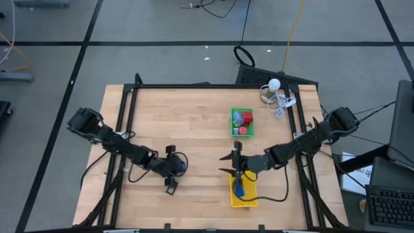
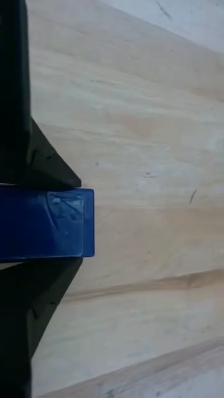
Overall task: Pick & Place Office items
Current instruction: Put the dark blue digital timer into the yellow bin
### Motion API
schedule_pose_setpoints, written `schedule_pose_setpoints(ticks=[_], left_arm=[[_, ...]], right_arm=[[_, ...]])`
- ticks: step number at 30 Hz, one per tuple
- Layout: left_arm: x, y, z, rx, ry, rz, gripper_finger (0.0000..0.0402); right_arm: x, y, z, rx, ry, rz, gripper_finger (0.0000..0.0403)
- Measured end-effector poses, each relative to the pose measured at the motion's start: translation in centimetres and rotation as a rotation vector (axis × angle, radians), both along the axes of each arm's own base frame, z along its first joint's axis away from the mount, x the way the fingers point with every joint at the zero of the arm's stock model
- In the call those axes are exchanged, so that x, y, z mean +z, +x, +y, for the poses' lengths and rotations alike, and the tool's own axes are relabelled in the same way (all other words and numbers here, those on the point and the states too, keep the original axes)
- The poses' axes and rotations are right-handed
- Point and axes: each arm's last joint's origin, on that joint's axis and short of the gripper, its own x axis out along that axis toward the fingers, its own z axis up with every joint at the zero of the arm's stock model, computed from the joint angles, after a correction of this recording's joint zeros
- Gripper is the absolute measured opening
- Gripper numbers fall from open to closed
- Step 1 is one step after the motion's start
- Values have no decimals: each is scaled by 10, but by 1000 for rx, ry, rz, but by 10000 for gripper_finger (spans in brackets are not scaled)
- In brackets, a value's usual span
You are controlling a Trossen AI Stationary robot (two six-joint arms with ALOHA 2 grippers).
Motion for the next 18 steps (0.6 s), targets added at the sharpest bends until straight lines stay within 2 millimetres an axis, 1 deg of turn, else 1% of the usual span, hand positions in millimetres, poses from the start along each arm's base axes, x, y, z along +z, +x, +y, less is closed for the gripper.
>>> schedule_pose_setpoints(ticks=[4,6,9,13,15,18], left_arm=[[13,9,1,20,-60,-132,154],[33,20,0,13,-106,-289,154],[63,29,-1,-24,-143,-549,154],[95,34,-1,-69,-144,-873,154],[104,35,0,-67,-150,-964,154],[107,35,3,-59,-153,-1004,154]], right_arm=[[0,2,-6,-22,2,0,171],[0,3,-8,-30,4,-4,171],[2,5,-11,-43,14,-23,171],[5,10,-15,-69,62,-76,171],[7,13,-14,-68,73,-122,171],[8,20,-12,-53,68,-219,171]])
